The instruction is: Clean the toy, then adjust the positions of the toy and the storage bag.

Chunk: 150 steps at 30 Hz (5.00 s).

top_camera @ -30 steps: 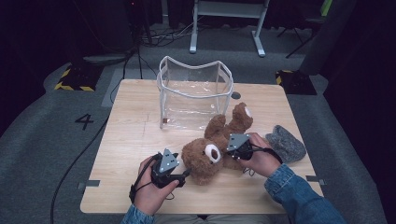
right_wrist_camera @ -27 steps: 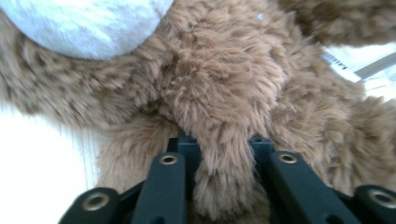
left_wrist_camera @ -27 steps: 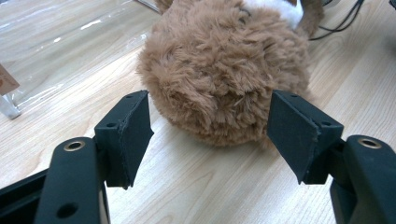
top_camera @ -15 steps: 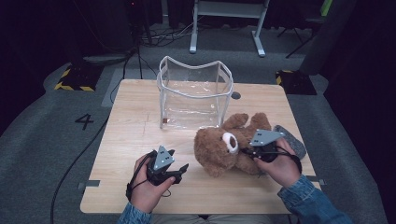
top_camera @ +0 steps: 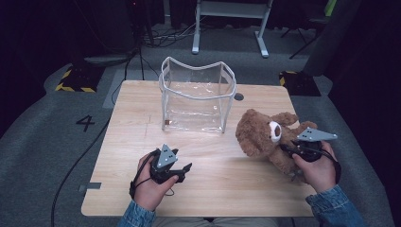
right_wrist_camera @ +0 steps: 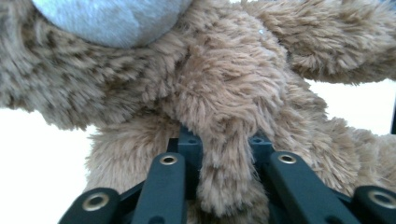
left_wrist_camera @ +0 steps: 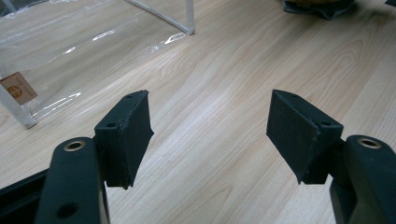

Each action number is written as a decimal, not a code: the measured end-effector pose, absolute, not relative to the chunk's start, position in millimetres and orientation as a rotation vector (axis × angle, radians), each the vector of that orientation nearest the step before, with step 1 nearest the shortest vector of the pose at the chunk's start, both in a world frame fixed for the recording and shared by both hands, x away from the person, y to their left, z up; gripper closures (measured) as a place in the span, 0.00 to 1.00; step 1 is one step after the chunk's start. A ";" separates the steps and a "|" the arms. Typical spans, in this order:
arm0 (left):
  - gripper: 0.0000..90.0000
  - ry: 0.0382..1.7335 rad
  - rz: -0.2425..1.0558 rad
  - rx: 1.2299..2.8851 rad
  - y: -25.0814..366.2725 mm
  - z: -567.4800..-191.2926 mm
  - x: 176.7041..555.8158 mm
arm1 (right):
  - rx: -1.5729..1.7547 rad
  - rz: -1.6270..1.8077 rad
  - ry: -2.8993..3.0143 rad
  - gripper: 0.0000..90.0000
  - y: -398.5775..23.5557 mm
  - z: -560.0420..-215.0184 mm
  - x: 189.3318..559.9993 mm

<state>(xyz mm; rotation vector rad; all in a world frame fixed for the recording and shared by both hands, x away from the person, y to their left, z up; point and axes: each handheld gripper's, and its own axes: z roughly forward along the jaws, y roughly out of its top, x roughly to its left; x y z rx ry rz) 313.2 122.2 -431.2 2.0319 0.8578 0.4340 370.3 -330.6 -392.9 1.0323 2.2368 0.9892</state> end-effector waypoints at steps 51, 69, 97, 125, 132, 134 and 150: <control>0.47 1.121 0.590 1.906 182.3 -424.1 464.0 | 0.979 1.225 2.286 0.86 -175.1 -386.0 493.5; 0.97 1.115 0.584 2.000 215.9 -414.0 375.9 | 0.762 1.355 2.430 0.97 -160.6 -375.1 442.8; 0.96 0.890 0.457 2.107 193.2 -416.4 232.5 | 0.566 1.428 2.584 0.97 -211.0 -381.6 296.7; 0.54 0.992 0.488 1.948 228.0 -422.4 230.3 | 0.630 1.261 2.463 0.44 -279.2 -352.6 314.7; 0.45 1.078 0.535 1.921 233.5 -443.0 253.4 | 0.644 0.988 2.464 0.37 -289.4 -374.3 353.5; 0.45 1.083 0.531 1.916 233.5 -447.9 257.5 | 0.637 0.943 2.475 0.34 -292.0 -378.4 362.0; 0.42 1.072 0.497 1.933 227.0 -461.3 263.3 | 0.454 0.694 2.548 0.23 -277.1 -415.7 398.1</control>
